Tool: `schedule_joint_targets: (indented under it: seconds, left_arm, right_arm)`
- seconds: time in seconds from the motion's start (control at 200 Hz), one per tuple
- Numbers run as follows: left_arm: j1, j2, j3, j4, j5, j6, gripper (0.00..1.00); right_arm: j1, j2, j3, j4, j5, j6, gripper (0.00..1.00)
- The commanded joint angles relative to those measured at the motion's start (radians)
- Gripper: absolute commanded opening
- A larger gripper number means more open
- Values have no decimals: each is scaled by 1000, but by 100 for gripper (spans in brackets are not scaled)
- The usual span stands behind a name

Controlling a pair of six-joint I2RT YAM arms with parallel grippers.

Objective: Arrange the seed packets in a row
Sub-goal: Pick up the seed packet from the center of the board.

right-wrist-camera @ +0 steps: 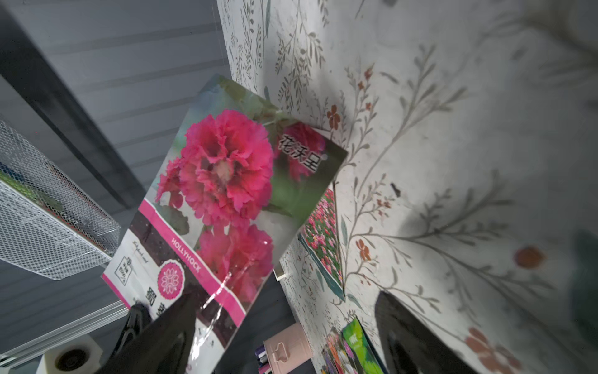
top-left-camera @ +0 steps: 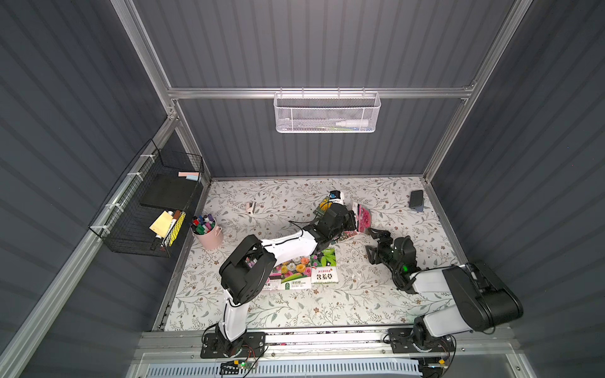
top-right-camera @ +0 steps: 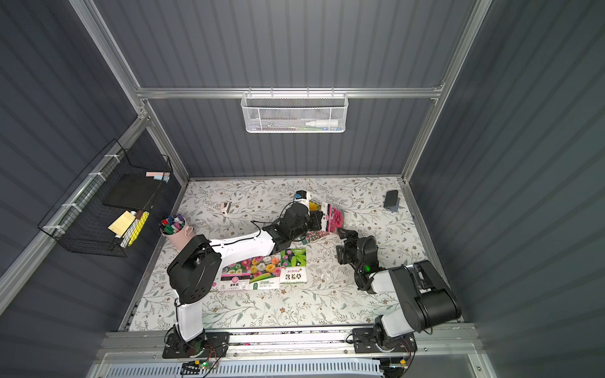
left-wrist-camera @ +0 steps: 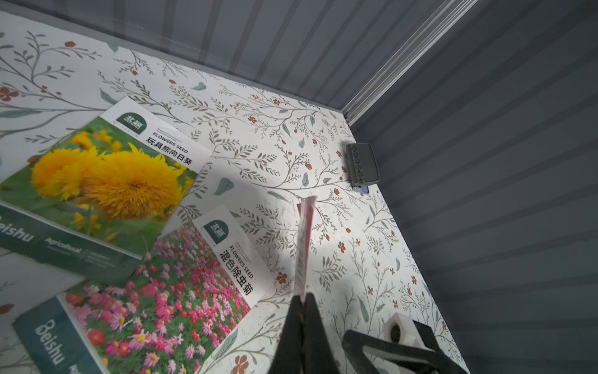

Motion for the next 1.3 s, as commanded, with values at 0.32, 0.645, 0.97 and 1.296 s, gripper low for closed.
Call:
schedule_joint_targets:
  seconds: [0.32, 0.645, 0.97, 1.296]
  left_arm:
    - [-19, -15, -54, 89, -64, -66, 0]
    - [-19, -73, -144, 79, -80, -26, 0]
    - [-9, -221, -222, -211, 0, 29, 99]
    - [152, -324, -101, -720, 358, 121, 100]
  right_arm:
    - [48, 207, 98, 386, 61, 171, 60]
    - [26, 188, 53, 384, 86, 130, 0]
    - [-166, 123, 232, -10, -526, -164, 0]
    - [-208, -241, 406, -1057, -768, -977, 0]
